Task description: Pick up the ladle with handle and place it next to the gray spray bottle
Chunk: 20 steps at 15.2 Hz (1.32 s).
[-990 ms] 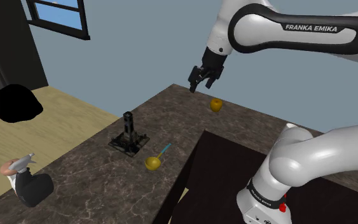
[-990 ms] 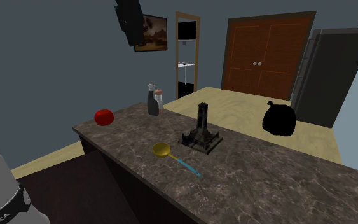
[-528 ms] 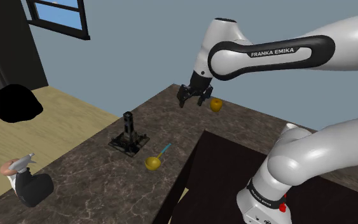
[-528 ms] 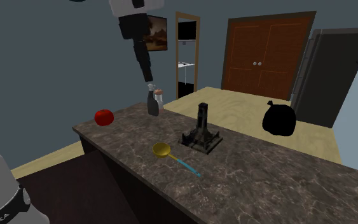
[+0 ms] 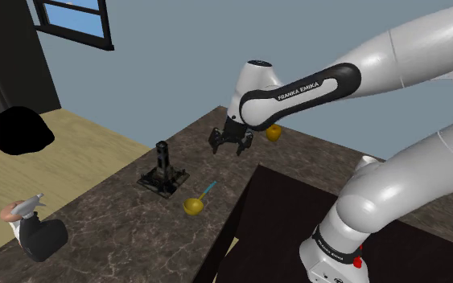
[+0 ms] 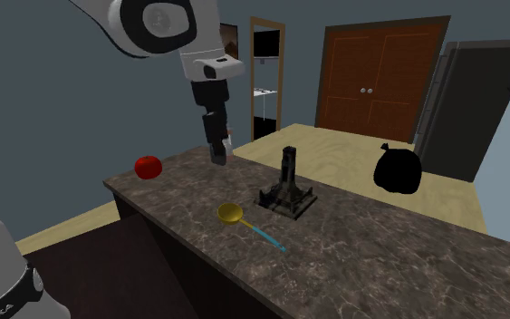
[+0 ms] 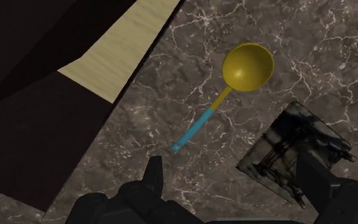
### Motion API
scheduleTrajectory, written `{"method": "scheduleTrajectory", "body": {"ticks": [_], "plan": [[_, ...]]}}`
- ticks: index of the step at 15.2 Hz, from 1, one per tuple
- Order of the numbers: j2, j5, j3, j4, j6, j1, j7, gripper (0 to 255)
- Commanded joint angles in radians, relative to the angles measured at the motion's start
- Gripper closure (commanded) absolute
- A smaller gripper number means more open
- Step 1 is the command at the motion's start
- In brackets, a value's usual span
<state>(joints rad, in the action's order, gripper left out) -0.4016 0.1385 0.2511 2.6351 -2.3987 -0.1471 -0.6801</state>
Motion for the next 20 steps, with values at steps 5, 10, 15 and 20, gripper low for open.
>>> {"method": "scheduleTrajectory", "body": {"ticks": [5, 10, 15, 20], "plan": [[0.24, 0.008, 0.049, 0.009, -0.236, -0.046, -0.183, 0], [0.466, -0.047, 0.063, -0.032, -0.41, -0.068, -0.371, 0], [0.696, -0.105, 0.004, -0.108, -0.556, -0.024, -0.556, 0], [0.905, -0.066, -0.042, -0.21, -0.664, 0.025, -0.655, 0]]}}
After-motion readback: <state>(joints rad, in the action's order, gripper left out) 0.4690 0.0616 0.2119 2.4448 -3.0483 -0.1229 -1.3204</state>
